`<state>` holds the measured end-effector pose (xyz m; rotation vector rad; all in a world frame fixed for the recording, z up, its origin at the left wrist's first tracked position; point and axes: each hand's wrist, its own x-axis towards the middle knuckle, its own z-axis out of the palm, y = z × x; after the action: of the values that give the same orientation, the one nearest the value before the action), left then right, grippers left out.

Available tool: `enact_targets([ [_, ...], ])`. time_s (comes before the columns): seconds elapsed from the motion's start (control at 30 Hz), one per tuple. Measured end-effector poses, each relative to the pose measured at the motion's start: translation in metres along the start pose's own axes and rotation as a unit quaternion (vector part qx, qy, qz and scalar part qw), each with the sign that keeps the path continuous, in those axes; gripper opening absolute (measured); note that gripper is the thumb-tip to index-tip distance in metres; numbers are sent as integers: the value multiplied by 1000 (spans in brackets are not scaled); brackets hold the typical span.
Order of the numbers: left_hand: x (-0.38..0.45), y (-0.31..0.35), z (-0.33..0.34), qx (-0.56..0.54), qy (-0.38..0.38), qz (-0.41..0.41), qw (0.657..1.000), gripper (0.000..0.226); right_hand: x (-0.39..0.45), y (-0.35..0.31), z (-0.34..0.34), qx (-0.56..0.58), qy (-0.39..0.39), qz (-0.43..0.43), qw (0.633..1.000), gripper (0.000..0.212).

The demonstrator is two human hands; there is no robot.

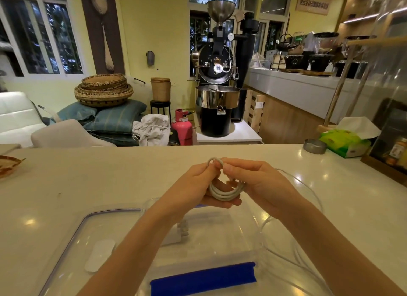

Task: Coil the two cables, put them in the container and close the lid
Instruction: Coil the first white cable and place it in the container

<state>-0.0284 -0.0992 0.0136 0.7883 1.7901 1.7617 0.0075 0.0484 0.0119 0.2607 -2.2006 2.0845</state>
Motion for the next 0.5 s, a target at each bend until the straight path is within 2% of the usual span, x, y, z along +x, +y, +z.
enact_targets([
  [0.1, 0, 0, 0, -24, -6, 6, 1000, 36, 1, 1, 4, 4, 27, -25, 999, 30],
  [0.2, -1, 2, -1, -62, 2, -9, 998, 36, 1, -1, 1, -11, 107, -82, 991, 16],
  [0.27, -1, 2, -1, -56, 6, -8, 998, 35, 1, -3, -1, -32, 142, -101, 984, 15],
  [0.33, -2, 3, 0, -56, 6, 5, 998, 38, 2, -4, -2, -56, 152, -80, 984, 22],
  [0.4, -2, 4, -1, -57, 9, 14, 998, 45, 3, -5, -6, -68, 122, -23, 990, 27],
  [0.5, -2, 5, -2, -54, 9, 9, 998, 39, 4, -10, -11, -93, 21, 26, 995, 10],
])
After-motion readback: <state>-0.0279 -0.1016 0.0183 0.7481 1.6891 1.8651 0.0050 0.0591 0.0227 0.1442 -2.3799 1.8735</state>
